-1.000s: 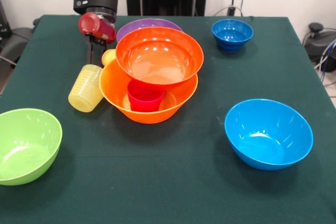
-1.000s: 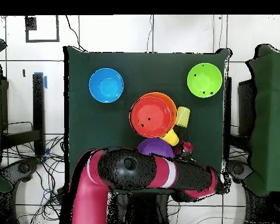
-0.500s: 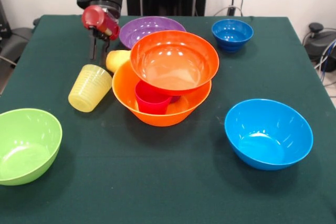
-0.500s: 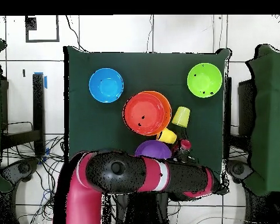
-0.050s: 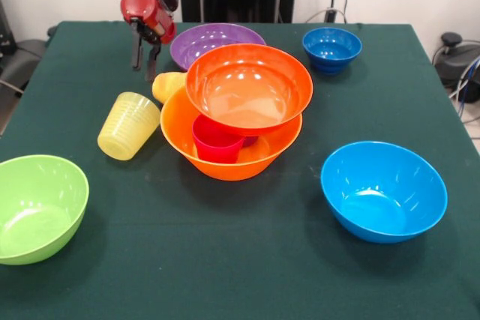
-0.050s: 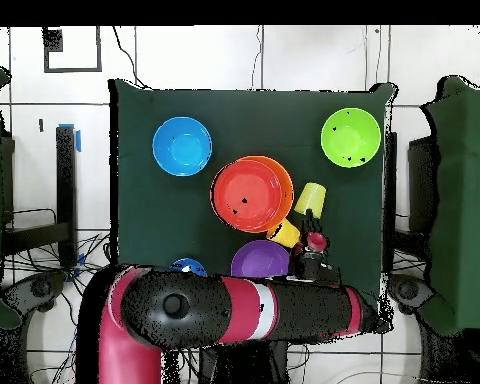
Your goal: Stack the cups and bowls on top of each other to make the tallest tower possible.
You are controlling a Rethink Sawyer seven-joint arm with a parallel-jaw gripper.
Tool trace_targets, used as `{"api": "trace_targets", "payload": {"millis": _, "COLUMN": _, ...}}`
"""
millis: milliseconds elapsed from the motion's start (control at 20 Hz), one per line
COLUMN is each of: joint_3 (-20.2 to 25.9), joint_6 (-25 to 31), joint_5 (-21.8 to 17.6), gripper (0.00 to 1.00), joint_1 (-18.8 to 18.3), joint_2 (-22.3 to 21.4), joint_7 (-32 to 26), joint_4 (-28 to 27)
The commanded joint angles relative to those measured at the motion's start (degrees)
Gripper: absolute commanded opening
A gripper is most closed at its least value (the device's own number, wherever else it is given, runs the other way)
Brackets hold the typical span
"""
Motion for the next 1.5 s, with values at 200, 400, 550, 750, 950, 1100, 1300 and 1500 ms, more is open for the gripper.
{"api": "trace_targets", "payload": {"millis": 200, "joint_3": 7.1, "joint_6": -1.6, "joint_5": 2.3, "gripper": 1.0, "joint_1": -0.9, "joint_2": 0.9, "joint_7": 1.7, "joint_4": -1.9}}
{"api": "trace_targets", "payload": {"millis": 400, "joint_3": 7.9, "joint_6": -2.7, "joint_5": 3.4, "gripper": 1.0, "joint_1": -1.3, "joint_2": 1.7, "joint_7": 1.2, "joint_4": -2.5}}
{"api": "trace_targets", "payload": {"millis": 550, "joint_3": 8.4, "joint_6": -3.0, "joint_5": 3.8, "gripper": 1.0, "joint_1": -1.7, "joint_2": 2.4, "joint_7": 1.2, "joint_4": -3.6}}
{"api": "trace_targets", "payload": {"millis": 750, "joint_3": 8.2, "joint_6": -3.6, "joint_5": 3.4, "gripper": 1.0, "joint_1": -2.4, "joint_2": 2.4, "joint_7": 1.7, "joint_4": -4.1}}
{"api": "trace_targets", "payload": {"millis": 950, "joint_3": 8.3, "joint_6": -3.1, "joint_5": 3.5, "gripper": 1.0, "joint_1": -1.9, "joint_2": 1.8, "joint_7": 2.3, "joint_4": -3.7}}
{"api": "trace_targets", "payload": {"millis": 1100, "joint_3": 8.4, "joint_6": -2.7, "joint_5": 3.4, "gripper": 1.0, "joint_1": -1.7, "joint_2": 1.5, "joint_7": 2.6, "joint_4": -4.1}}
{"api": "trace_targets", "payload": {"millis": 1300, "joint_3": 8.7, "joint_6": -2.2, "joint_5": 2.7, "gripper": 1.0, "joint_1": -2.2, "joint_2": 2.0, "joint_7": 3.0, "joint_4": -6.2}}
{"api": "trace_targets", "payload": {"millis": 1500, "joint_3": 9.1, "joint_6": -2.4, "joint_5": 3.3, "gripper": 1.0, "joint_1": -2.5, "joint_2": 3.3, "joint_7": 1.8, "joint_4": -8.7}}
